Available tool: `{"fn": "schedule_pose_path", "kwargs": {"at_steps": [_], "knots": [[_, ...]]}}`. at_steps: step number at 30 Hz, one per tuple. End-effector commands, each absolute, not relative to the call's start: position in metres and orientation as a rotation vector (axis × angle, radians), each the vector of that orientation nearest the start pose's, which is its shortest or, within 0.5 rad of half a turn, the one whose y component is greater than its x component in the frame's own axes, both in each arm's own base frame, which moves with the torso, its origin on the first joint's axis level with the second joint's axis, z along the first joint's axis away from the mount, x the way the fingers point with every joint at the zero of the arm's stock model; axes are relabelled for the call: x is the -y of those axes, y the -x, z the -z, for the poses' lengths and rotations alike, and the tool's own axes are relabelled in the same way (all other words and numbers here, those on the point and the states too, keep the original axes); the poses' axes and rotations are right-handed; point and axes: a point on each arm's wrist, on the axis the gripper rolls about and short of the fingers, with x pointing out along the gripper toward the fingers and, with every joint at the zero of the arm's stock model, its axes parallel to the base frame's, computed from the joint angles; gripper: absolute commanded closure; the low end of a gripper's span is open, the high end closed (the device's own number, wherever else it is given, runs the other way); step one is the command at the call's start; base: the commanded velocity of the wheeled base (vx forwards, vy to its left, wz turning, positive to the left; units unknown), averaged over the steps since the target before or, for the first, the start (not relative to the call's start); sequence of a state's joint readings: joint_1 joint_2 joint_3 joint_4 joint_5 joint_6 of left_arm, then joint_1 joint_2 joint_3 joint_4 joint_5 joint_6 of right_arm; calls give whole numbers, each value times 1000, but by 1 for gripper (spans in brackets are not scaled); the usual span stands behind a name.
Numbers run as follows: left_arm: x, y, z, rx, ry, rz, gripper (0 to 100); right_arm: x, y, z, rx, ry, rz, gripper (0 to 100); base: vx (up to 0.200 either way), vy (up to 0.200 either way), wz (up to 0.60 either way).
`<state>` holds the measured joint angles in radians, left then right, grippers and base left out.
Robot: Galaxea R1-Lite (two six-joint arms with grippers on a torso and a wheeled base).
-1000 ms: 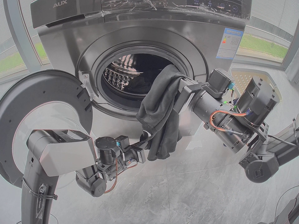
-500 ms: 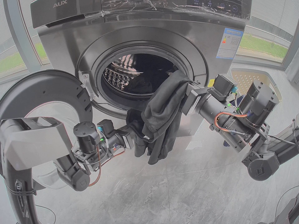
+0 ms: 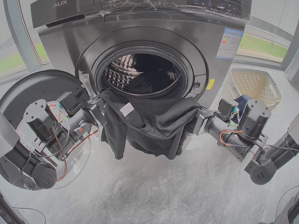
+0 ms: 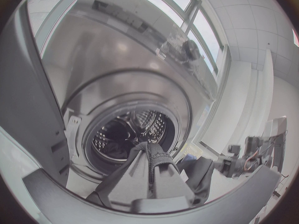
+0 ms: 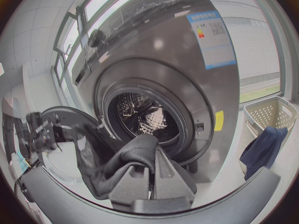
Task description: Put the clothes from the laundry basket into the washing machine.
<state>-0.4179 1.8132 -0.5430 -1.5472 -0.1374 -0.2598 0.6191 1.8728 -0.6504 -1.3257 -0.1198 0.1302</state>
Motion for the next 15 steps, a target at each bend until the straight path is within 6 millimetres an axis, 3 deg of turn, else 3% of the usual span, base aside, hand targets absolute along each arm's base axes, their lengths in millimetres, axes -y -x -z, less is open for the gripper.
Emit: {"fn": "schedule_pose_path", "kwargs": {"at_steps": [1, 8, 9, 15], "knots": [[117, -254, -201, 298, 305, 601, 100, -189, -275, -134, 6, -140, -497, 100, 0, 0, 0], [119, -253, -200, 293, 303, 605, 100, -197, -284, -120, 4, -138, -503, 100, 0, 0, 0], [121, -252, -201, 296, 306, 613, 100, -200, -282, -114, -13, -130, -511, 0, 0, 0, 0], [121, -253, -208, 324, 312, 614, 100, -201, -253, -84, -149, -45, -565, 0, 0, 0, 0]]}}
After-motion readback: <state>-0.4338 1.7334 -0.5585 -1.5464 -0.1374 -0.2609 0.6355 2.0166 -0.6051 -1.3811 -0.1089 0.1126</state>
